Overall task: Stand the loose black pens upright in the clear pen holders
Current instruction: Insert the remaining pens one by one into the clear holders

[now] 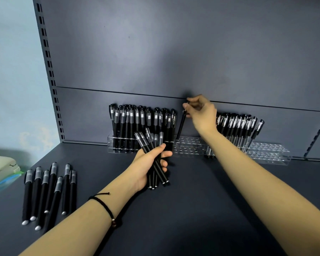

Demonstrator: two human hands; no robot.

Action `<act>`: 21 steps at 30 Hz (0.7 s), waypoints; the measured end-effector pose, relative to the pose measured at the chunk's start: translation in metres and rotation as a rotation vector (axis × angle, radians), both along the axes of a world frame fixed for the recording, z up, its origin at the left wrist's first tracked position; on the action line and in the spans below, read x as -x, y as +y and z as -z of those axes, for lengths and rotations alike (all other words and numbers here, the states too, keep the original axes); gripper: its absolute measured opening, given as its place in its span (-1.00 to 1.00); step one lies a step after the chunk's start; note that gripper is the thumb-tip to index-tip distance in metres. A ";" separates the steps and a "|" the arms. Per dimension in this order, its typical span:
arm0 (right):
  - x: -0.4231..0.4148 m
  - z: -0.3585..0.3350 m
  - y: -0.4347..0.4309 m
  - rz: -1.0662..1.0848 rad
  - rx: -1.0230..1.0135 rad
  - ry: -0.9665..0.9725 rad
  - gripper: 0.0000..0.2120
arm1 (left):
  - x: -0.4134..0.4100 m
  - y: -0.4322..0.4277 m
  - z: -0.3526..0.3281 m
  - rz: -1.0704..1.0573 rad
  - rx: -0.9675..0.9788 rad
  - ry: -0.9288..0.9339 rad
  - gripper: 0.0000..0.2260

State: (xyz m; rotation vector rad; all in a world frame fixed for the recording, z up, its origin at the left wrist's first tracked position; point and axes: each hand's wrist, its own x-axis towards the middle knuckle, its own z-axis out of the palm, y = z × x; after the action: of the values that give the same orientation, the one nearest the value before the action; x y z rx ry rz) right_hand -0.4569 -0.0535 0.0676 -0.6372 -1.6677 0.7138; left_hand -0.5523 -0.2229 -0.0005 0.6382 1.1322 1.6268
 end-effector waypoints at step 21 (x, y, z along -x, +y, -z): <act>-0.007 0.007 -0.057 -0.265 -0.084 -0.441 -0.93 | -0.002 -0.002 -0.001 0.052 -0.149 -0.001 -0.75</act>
State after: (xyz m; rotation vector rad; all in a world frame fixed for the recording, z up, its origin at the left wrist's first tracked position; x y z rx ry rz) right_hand -0.4498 -0.1106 0.0603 -0.5441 -2.2072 0.7196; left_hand -0.5501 -0.2251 0.0001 0.7572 0.9917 1.6770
